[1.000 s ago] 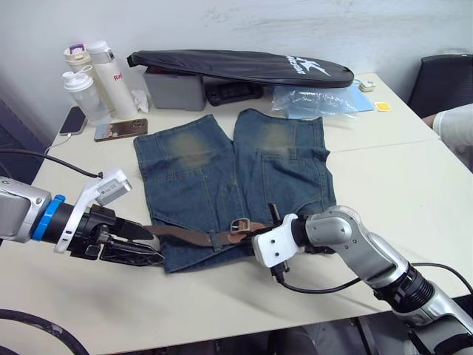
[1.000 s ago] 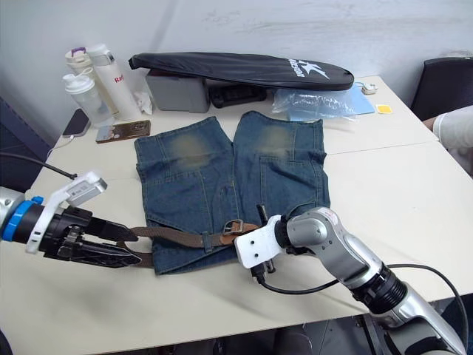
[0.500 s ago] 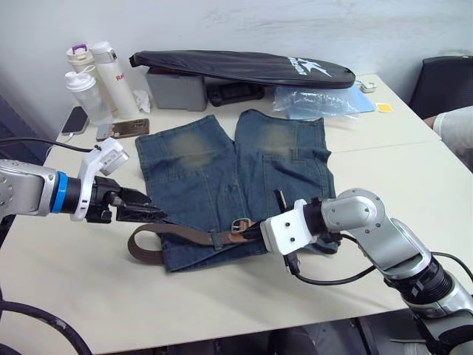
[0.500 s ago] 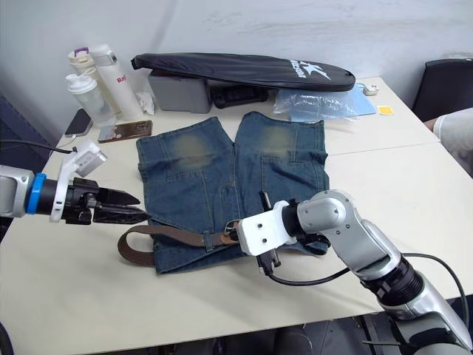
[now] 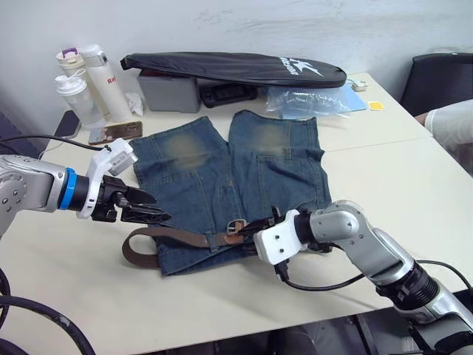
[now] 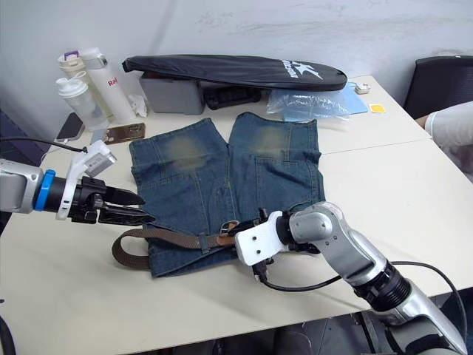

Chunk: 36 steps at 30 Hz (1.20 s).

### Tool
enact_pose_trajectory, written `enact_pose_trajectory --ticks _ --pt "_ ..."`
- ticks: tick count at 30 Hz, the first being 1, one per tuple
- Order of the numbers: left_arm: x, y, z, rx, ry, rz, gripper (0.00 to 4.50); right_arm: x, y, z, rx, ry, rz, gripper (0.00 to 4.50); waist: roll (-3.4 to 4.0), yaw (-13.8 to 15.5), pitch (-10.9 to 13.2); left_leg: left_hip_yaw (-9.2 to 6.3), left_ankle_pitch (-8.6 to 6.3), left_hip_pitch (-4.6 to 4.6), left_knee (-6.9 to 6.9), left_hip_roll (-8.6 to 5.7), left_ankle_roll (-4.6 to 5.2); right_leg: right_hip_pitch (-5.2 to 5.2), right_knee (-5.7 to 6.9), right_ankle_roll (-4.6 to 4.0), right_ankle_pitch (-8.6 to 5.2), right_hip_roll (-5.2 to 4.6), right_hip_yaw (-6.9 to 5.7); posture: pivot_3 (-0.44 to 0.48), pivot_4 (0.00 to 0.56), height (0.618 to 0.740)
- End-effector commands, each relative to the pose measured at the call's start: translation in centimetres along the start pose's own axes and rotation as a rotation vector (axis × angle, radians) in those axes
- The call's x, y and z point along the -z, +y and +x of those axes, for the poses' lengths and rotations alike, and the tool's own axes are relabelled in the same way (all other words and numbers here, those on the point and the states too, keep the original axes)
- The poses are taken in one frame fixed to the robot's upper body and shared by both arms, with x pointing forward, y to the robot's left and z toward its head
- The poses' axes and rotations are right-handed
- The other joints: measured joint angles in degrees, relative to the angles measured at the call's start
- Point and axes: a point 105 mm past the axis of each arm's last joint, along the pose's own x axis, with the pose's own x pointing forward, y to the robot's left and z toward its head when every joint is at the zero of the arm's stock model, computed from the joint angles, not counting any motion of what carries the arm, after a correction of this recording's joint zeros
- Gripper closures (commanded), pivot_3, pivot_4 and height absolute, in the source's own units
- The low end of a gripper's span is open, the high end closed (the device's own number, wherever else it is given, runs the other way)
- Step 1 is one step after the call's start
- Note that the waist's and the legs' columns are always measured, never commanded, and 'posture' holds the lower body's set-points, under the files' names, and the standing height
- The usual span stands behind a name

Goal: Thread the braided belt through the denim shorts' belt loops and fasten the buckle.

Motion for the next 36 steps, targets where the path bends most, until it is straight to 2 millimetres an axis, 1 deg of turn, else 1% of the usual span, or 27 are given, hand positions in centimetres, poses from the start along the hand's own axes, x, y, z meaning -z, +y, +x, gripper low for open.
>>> enact_pose_trajectory --ticks 1,5,10,18,21,23,24,29,32,36 --pt "0.3 -0.9 -0.3 0.022 0.030 0.043 0.00 -0.3 -0.1 0.3 0.002 -0.017 -0.020 2.68 0.00 0.0 0.0 0.00 0.00 0.00 0.01 0.00 0.00 -0.02 0.00 0.00 0.00 0.00 0.02 0.000 0.150 0.622" --pt "0.7 -1.4 -0.1 0.041 0.050 0.056 0.00 0.0 0.0 0.7 -0.007 -0.016 -0.003 2.68 0.01 -0.1 0.0 0.00 0.00 0.10 0.05 0.01 0.00 -0.08 0.03 -0.01 0.00 0.01 0.07 0.000 0.150 0.622" --pt "0.7 -1.4 -0.1 0.038 0.046 0.056 0.00 0.5 -0.3 0.9 -0.007 0.001 -0.007 2.68 0.03 0.0 0.0 0.01 0.00 0.07 0.04 0.01 0.01 -0.05 0.06 -0.02 -0.01 0.00 0.12 0.000 0.150 0.622" --pt "0.8 -1.2 0.1 0.034 0.043 0.056 0.00 1.1 -0.4 0.9 0.000 0.018 0.059 2.68 0.03 0.0 0.0 0.00 -0.01 -0.07 0.05 0.00 0.01 -0.03 0.17 -0.02 -0.01 0.00 0.11 0.000 0.150 0.622" --pt "0.8 -1.2 0.1 0.036 0.043 0.057 0.00 1.1 -0.3 1.0 0.004 0.019 0.092 3.37 0.05 0.0 0.0 -0.01 -0.01 -0.08 0.05 0.00 0.01 -0.03 0.17 -0.02 -0.01 0.01 0.11 0.000 0.150 0.622" --pt "0.8 -1.2 0.2 0.036 0.042 0.056 0.00 1.2 -0.3 1.0 0.006 0.021 0.100 4.31 0.08 0.0 -0.1 -0.01 0.00 -0.07 0.05 0.00 0.01 -0.03 0.18 -0.02 -0.01 0.00 0.11 0.000 0.150 0.622" --pt "0.9 -1.2 0.2 0.035 0.042 0.056 0.00 1.2 -0.3 0.9 0.007 0.022 0.104 4.42 0.08 0.0 -0.1 -0.01 0.00 -0.06 0.06 0.00 0.01 -0.03 0.19 -0.02 -0.01 0.01 0.11 0.000 0.150 0.622" --pt "0.9 -1.1 0.2 0.033 0.042 0.054 0.00 1.2 -0.2 0.8 0.008 0.020 0.117 4.42 0.07 0.0 -0.1 -0.01 -0.01 -0.03 0.06 0.00 0.02 -0.03 0.19 -0.02 -0.01 0.01 0.11 0.000 0.150 0.622" --pt "1.1 -1.0 0.2 0.030 0.043 0.053 0.00 0.7 -0.5 0.5 0.014 0.001 0.129 4.42 0.07 0.0 -0.1 0.00 -0.01 -0.03 0.06 0.00 0.02 -0.03 0.20 -0.02 -0.01 0.00 0.11 0.000 0.150 0.622" --pt "1.2 -0.8 0.2 0.024 0.039 0.048 0.00 -0.6 -1.3 -0.9 0.018 -0.046 0.160 4.42 0.07 0.0 -0.1 -0.01 -0.01 -0.04 0.06 0.00 0.02 -0.04 0.20 -0.02 -0.01 0.00 0.10 0.000 0.150 0.622"
